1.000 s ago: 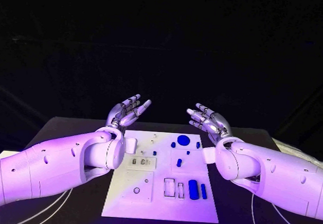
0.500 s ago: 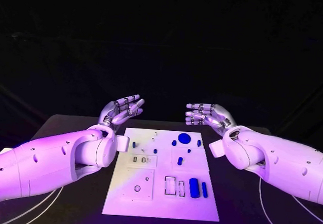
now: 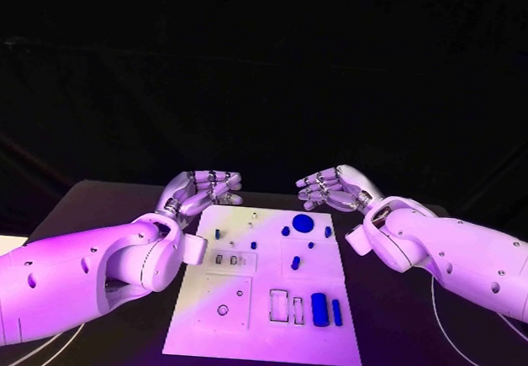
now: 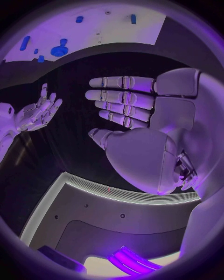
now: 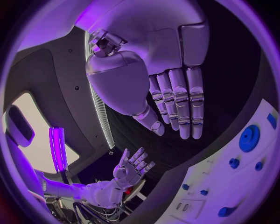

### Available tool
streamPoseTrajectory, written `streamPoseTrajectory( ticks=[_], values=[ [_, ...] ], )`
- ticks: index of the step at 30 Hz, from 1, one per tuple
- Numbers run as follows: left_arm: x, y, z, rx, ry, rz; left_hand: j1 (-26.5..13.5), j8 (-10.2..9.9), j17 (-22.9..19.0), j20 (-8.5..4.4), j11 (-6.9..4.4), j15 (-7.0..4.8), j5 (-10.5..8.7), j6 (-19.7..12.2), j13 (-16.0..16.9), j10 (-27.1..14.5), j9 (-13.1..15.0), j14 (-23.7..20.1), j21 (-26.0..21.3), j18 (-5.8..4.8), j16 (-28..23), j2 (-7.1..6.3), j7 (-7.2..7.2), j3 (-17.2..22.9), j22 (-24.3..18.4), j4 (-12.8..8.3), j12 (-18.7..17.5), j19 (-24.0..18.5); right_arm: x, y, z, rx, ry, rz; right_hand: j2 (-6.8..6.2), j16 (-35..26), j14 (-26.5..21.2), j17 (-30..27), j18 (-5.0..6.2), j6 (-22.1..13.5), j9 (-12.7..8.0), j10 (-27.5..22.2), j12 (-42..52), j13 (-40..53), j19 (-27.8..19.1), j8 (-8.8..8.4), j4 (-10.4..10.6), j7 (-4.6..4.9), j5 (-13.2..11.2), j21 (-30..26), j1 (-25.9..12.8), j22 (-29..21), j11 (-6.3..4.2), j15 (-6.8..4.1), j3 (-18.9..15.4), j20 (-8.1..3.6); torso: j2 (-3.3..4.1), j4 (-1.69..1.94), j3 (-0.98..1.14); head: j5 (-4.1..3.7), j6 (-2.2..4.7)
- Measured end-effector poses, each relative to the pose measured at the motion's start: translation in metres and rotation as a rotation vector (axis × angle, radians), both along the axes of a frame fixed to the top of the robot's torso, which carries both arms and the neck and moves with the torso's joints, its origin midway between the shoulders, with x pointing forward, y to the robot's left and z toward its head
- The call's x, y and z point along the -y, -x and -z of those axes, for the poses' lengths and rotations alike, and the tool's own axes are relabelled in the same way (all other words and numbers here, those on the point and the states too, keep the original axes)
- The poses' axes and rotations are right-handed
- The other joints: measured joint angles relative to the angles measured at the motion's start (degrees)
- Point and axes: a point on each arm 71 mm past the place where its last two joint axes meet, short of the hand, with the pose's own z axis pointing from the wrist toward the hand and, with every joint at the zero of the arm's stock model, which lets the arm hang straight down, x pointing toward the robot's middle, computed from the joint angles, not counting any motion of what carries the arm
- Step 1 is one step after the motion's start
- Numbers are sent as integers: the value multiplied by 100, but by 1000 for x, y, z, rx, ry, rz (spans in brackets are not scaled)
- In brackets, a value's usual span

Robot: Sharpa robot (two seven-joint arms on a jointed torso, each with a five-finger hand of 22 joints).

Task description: Assemble the parts on the task board

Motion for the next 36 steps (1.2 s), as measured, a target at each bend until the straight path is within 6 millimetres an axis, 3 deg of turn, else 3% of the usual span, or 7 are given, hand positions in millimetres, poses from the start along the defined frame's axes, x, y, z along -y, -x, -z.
streamPoseTrajectory(
  ticks=[9, 10, 12, 17, 21, 34, 36],
  values=[
    [10, 16, -10, 3, 1, 82, 23, 13, 477, -204, -175, -223, 0, 323, 61, 474, 16, 575, 284, -1, 453, -23, -143, -5, 94, -5, 43, 550, -5, -4, -13, 127, 328, -6, -257, 631, 1097, 442, 0, 331, 6, 545, -30, 23, 973, -23, 16, -170, 103, 726, -60, 313, -232, -351, 78, -399, 238, 91, -57, -113, 102],
    [12, 18, -11, -1, 4, 92, 23, 13, 717, -270, -212, -280, 0, 418, 80, 589, 21, 698, 392, 0, 696, -23, -173, -5, 138, -5, 43, 719, -6, -5, -15, 145, 379, -3, -386, 1136, 1239, 796, 1, 527, 20, 778, -69, 38, 1361, -23, 23, -257, 175, 1129, -107, 515, -337, -490, 137, -554, 262, 104, -63, -133, 108],
    [15, 21, -12, -7, 9, 107, 23, -12, 878, -299, -224, -293, 0, 452, 88, 625, 22, 725, 451, -1, 861, -23, -175, -5, 160, -5, 43, 786, -7, -5, -16, 168, 448, 0, -431, 1511, 1308, 1060, 0, 663, 29, 906, -76, 44, 1601, -23, 25, -338, 222, 1436, -142, 669, -423, -560, 214, -646, 312, 135, -80, -191, 117],
    [25, 29, -16, -22, 24, 149, 23, -18, 986, -298, -224, -293, 0, 452, 88, 626, 21, 725, 450, -1, 938, -23, -175, -10, 161, -10, 43, 786, -9, -5, -20, 232, 616, 7, -531, 2118, 1322, 1495, 1, 673, 23, 807, -110, 28, 1666, -56, 81, -349, 198, 1827, -242, 896, -437, -573, 317, -691, 425, 196, -119, -273, 148],
    [25, 31, -18, -26, 27, 160, 23, -44, 1039, -298, -225, -279, -1, 452, 87, 626, 21, 711, 473, -1, 981, -23, -175, -21, 168, -21, 11, 786, -13, -5, -26, 286, 714, 5, -597, 2346, 1322, 1671, 0, 651, 24, 745, -110, 28, 1666, -56, 111, -370, 59, 1970, -307, 986, -436, -573, 347, -691, 513, 222, -137, -300, 180],
    [26, 34, -21, -29, 32, 171, 23, -77, 1128, -298, -208, -279, -1, 452, 87, 609, 20, 628, 473, -2, 1060, -23, -174, -37, 173, -37, -22, 785, -30, -3, -28, 379, 908, -29, -652, 2758, 1321, 2028, 0, 610, 23, 408, -110, 7, 1601, -56, 222, -411, -34, 2316, -313, 1211, -448, -573, 458, -691, 717, 292, -162, -320, 218],
    [26, 34, -21, -29, 32, 172, 23, -77, 1141, -298, -208, -267, -1, 452, 86, 609, 20, 616, 473, -1, 1086, -23, -174, -37, 173, -37, -25, 785, -32, -3, -27, 384, 926, -33, -679, 3205, 1321, 2501, 0, 616, 23, 408, -110, 7, 1577, -56, 257, -417, -34, 2417, -285, 1278, -448, -573, 493, -691, 739, 305, -166, -310, 228]
  ],
)
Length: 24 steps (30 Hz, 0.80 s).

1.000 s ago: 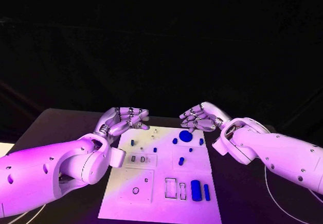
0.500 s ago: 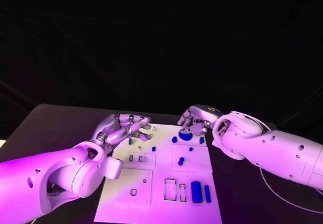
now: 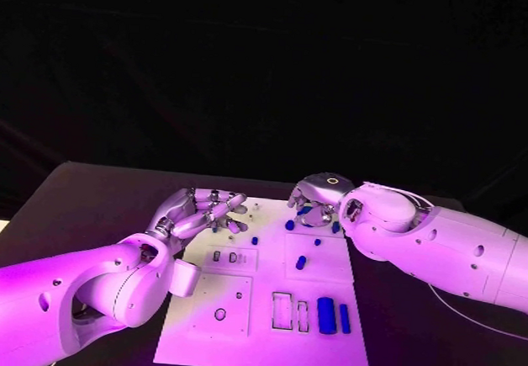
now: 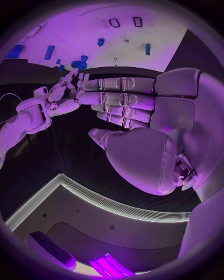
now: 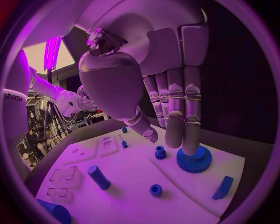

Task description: Assemble the parts on the task board

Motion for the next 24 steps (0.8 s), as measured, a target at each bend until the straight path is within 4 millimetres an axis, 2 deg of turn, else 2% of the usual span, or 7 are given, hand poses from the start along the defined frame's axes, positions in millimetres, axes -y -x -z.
streamPoseTrajectory(
  ticks=[2, 6, 13, 24],
  values=[
    [0, 0, 0, 0, 0, 1, 0, 0, 5, 0, 11, 0, 0, 0, 0, -11, 0, 0, 0, 0, 0, 0, 0, 0, 0, 0, 0, 0, -1, 0, 1, 3, 18, -3, -7, 302, 0, 319, 0, 13, 0, 0, 0, 0, -39, 0, 27, -13, 0, 94, 7, 60, 0, 0, 27, 0, 16, 10, -2, 1, 5],
    [0, 0, 0, 0, 0, 1, 0, 0, 18, 0, 21, -19, 0, 0, 0, -21, 0, -20, 0, 0, 0, 0, 0, 0, 0, 0, 0, 0, -3, -1, 2, 2, 45, -6, -24, 560, 0, 597, 0, 13, 0, -9, 0, 0, -50, 0, 61, -13, -21, 206, 24, 130, -10, 0, 61, 11, 42, 25, -7, -8, 9],
    [-1, 0, 0, 0, 0, -1, 0, 0, 32, 0, 21, 0, 0, 0, -1, -21, -1, -40, 0, 0, 28, 0, 0, 0, 4, 0, 0, 0, -4, -2, 4, -7, 78, -9, -30, 779, 0, 837, 0, 33, 0, -20, 0, 0, -80, 0, 116, -33, -21, 318, 30, 202, -20, 0, 116, -1, 81, 30, -14, -8, 33],
    [-2, 1, -1, 1, 1, 0, 0, -23, 59, 1, 21, 19, 0, -14, -1, -21, -5, -59, 0, 0, 45, 0, 13, 0, 4, 0, 0, -1, -7, -3, 8, -25, 104, -13, -30, 1017, -22, 1100, 0, 78, 8, -20, 0, 1, -121, 0, 162, -78, -56, 457, 30, 295, -20, -21, 209, -1, 117, 76, -40, -36, 23]
  ],
)
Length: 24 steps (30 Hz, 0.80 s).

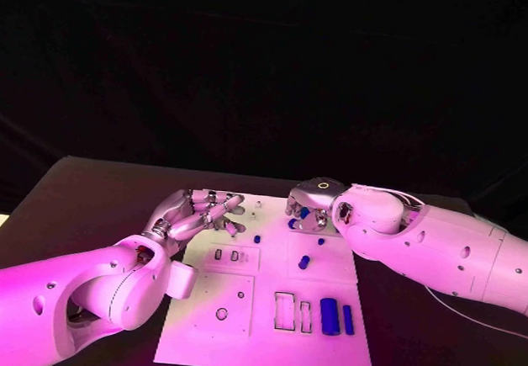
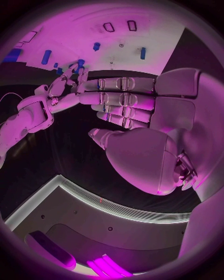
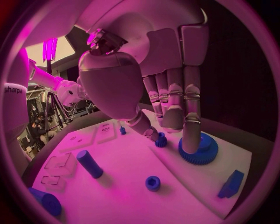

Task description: Assemble the parts on the task board

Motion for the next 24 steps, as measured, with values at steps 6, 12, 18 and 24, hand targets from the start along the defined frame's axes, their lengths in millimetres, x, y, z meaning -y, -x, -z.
streamPoseTrajectory(
  ticks=[6, 12, 18, 24],
  values=[
    [0, 0, -1, 1, 1, 0, 0, 0, 2, 0, 0, -1, 0, -9, -1, 0, -2, 1, 0, 0, 4, 0, 8, 0, 0, 0, 0, 0, -1, 0, 2, -9, 6, -4, 0, 202, 21, 199, 0, 28, 12, 21, 0, 0, 0, 0, 48, -28, -45, 95, 0, 59, -21, -21, 48, 0, 9, 18, -13, -10, -30],
    [0, 0, -1, 2, 1, 0, 0, 0, 15, 0, 20, -22, 0, -9, -1, -20, -2, -20, 0, 0, 4, 0, 9, 0, 0, 0, -7, 0, -1, 0, 2, -16, 7, -8, 8, 595, 21, 615, 0, 131, 23, 97, 0, 0, 0, 0, 126, -40, -225, 488, 8, 495, -53, -21, 165, 0, 14, 43, -33, -28, -51],
    [0, 0, -1, 2, 1, -1, 0, 0, 23, 0, 20, -22, 0, -9, -1, -20, -2, -19, 0, 0, 23, 0, 8, 0, -1, 0, -23, 0, 1, -1, 2, -21, 12, -4, 55, 795, 21, 838, 0, 189, 35, 175, -1, 4, 45, 0, 142, -41, -297, 731, 55, 787, -52, -21, 253, 0, 20, 55, -48, -27, -70],
    [-1, 0, -1, 2, 1, -1, 0, -22, 30, 0, 20, -2, 0, -9, -1, -20, -2, -39, 0, 0, 27, 0, 9, 0, -1, 0, -23, 0, 3, -2, 2, -24, 14, -1, 38, 827, 21, 871, 0, 194, 35, 174, -1, 6, 44, 0, 158, -45, -302, 782, 85, 837, -51, -21, 269, 0, 27, 66, -62, -34, -75]
  ],
)
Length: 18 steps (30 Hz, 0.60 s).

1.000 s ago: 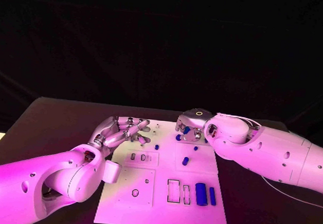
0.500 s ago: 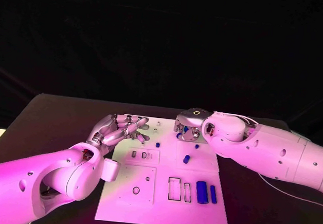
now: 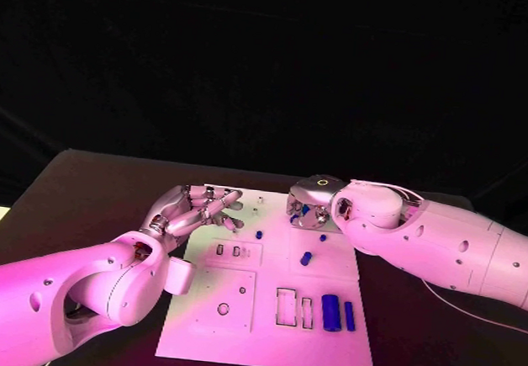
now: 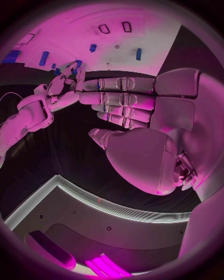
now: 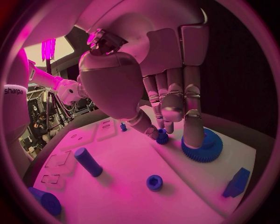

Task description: Assemble the parts on the task board

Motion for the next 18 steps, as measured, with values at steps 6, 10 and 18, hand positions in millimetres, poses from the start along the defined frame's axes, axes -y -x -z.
streamPoseTrajectory(
  ticks=[6, 10, 18],
  values=[
    [0, 0, 0, 0, 0, -1, 0, 0, 0, 0, 0, 0, 0, 0, 0, 0, 0, 0, 0, 0, 0, 0, 0, 0, 0, 0, 0, 0, 1, -1, 0, -2, 1, 4, -14, 17, -21, 17, 0, 0, 0, 0, 0, 1, 0, 0, 3, 0, 0, 19, 13, 23, 1, -21, 27, 0, 7, 19, -8, -12, -1],
    [-1, 0, 0, -1, 0, -1, 0, 0, 21, 21, 0, 0, 0, 0, 0, 0, 0, -41, 0, -1, 0, 0, 0, 0, 0, 0, 0, -21, 2, -1, 1, -4, 1, 5, -16, 50, -21, 32, 0, 0, -1, 0, 0, -1, 0, 0, 0, 0, 0, 39, 15, 36, 1, -21, 31, 0, 10, 23, -15, -17, -6],
    [-2, 0, 0, -2, 0, -2, 0, 0, 30, 21, 20, -1, 0, 0, 0, -20, 0, -41, 0, -1, 23, 0, 0, -16, -1, 16, 0, -22, 3, -2, 3, -8, -2, 10, -37, 104, -21, 82, 0, 0, -1, 10, 0, -3, -1, 0, 30, 0, 0, 82, 36, 80, 12, -21, 61, 0, 20, 38, -25, -30, -40]
  ],
)
